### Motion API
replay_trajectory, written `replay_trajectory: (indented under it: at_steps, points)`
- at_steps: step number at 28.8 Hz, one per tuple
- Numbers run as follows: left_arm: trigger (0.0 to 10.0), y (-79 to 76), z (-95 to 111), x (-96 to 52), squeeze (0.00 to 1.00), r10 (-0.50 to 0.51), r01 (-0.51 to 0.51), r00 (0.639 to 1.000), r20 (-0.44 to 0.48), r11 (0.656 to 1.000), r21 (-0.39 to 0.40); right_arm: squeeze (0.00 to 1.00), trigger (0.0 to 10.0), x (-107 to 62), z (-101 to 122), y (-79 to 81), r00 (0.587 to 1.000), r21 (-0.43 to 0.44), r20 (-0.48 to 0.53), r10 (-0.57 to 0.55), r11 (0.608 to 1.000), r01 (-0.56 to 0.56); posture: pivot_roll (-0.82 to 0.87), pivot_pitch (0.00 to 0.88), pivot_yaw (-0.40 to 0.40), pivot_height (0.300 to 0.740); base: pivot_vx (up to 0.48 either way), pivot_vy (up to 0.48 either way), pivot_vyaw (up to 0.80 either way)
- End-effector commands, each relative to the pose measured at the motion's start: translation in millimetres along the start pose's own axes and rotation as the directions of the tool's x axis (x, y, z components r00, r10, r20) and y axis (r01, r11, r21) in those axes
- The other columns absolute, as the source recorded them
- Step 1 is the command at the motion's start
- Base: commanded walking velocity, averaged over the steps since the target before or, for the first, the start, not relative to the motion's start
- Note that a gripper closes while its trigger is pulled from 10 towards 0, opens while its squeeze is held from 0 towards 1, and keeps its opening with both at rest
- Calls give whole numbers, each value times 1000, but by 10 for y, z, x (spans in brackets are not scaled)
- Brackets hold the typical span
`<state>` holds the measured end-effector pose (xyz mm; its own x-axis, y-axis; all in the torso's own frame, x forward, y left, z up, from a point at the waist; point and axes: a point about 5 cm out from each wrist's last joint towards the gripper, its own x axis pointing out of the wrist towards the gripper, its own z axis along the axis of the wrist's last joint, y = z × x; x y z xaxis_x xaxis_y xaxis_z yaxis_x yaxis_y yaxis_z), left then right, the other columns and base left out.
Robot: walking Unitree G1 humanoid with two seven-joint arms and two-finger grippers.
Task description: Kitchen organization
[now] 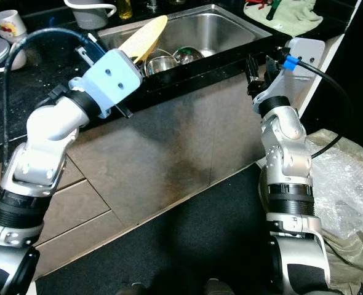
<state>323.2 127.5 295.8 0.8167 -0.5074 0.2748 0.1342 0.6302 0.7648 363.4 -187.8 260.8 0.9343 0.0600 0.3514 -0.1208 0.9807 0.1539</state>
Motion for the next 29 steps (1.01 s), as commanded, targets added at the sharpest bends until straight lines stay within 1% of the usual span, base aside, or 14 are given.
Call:
replay_trajectory:
  at_steps: [1,3,5,9,29]
  points:
    - [10000,44,-23,-12,0,12,-11,1000,-14,1000,15,0,10000,4,3,23,1000,7,2,11,1000,-11,31,55,-7,740,326,0,0]
    - [10000,54,-18,-13,0,8,-8,1000,-11,1000,22,0,10000,6,-3,50,1000,13,3,19,1000,-19,33,52,-6,740,328,0,0]
    - [10000,69,-12,-11,0,6,-6,1000,-9,1000,31,0,10000,11,-6,114,999,28,8,39,999,-39,35,49,-5,740,332,0,0]
    - [10000,69,-9,-13,0,3,-2,1000,-6,999,33,0,10000,10,-8,138,999,34,10,47,998,-47,33,46,-3,740,347,0,0]
    - [10000,66,-29,-10,0,-11,12,1000,-9,999,31,0,10000,-1,-13,178,998,47,9,56,997,-57,32,54,1,740,377,0,0]
